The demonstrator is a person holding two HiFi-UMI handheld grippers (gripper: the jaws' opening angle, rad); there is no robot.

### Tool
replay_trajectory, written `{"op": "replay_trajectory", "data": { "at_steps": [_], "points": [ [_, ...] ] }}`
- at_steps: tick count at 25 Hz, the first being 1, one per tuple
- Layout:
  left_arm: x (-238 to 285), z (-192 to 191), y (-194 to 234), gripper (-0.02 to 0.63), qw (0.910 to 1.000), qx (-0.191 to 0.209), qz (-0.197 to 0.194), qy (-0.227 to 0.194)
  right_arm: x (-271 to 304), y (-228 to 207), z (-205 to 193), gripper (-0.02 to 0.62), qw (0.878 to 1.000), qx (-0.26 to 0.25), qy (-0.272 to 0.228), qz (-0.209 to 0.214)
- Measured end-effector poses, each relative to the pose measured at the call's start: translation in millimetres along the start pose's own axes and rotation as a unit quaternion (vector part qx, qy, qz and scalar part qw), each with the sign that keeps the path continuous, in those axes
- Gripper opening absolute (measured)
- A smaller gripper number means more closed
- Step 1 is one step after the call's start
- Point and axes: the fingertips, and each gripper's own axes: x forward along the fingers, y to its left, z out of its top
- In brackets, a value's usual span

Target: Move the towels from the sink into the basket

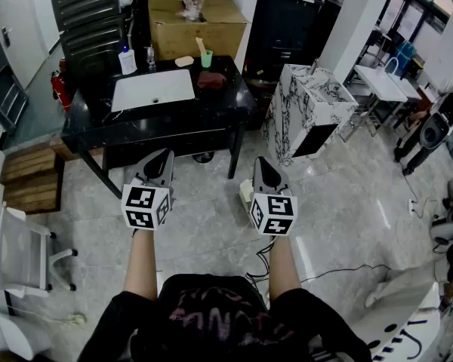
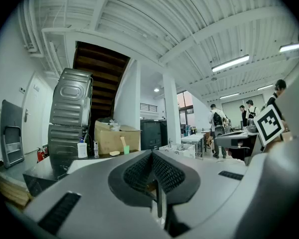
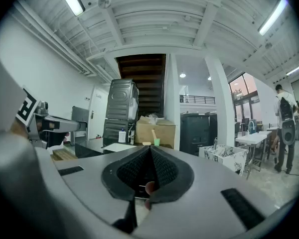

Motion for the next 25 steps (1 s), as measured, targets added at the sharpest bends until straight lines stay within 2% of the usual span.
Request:
{"op": "replay_trajectory", "data": {
  "at_steps": [25],
  "points": [
    [-24, -18, -13, 0.017, 0.9998, -0.006, -0.010, 0.013, -23, 10, -11, 0.014, 1.000, 0.009, 0.003, -0.012]
  ]
}}
